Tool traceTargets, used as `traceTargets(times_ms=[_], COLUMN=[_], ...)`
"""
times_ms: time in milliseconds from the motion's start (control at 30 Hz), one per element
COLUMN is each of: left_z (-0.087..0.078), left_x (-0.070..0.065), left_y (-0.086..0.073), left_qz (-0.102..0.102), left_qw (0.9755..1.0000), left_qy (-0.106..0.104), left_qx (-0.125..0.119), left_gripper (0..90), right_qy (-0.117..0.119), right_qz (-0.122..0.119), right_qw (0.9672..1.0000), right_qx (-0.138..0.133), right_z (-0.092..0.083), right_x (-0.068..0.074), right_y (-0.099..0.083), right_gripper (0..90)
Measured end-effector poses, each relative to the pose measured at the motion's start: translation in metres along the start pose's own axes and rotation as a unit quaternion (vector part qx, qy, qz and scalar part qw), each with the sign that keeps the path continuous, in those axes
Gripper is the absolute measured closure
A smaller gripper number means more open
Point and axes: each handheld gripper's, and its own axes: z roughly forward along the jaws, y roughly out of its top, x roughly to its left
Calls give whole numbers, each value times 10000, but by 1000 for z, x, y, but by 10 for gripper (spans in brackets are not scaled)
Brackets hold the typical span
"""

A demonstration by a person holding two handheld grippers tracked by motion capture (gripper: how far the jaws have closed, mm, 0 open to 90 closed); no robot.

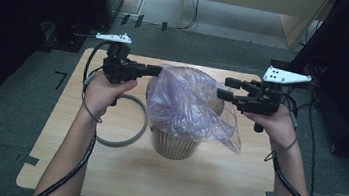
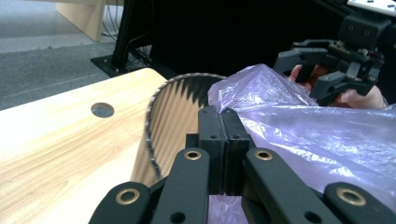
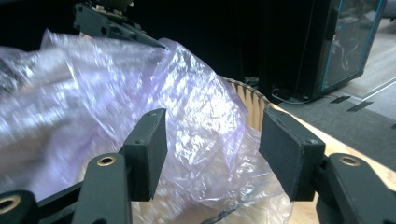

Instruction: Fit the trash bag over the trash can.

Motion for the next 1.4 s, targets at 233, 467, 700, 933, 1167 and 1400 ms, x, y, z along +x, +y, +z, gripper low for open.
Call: traceTargets(times_ms=[233,467,700,933,1167,1400], left_z=[0,0,1,-2,-7,6], left_x=[12,24,31,25,6,-1], left_y=[-2,-4,-7,-3,4,3], left_qz=[-91,-218,-303,-120,247,222], left_qw=[9999,9997,9994,9995,9992,9984], left_qy=[59,88,149,292,316,378], left_qx=[-2,-41,-35,42,14,370], left_gripper=[892,893,890,698,477,781], right_qy=[-149,-371,-603,-633,-594,-542], right_qz=[49,602,761,758,694,663], right_qw=[9998,9975,9952,9950,9957,9963], right_qx=[103,79,-97,-112,-142,-113], right_z=[20,24,22,24,23,30], right_x=[-7,-15,-22,-20,-13,-10], right_y=[-4,-3,-3,-3,2,3], right_gripper=[486,863,900,900,900,868])
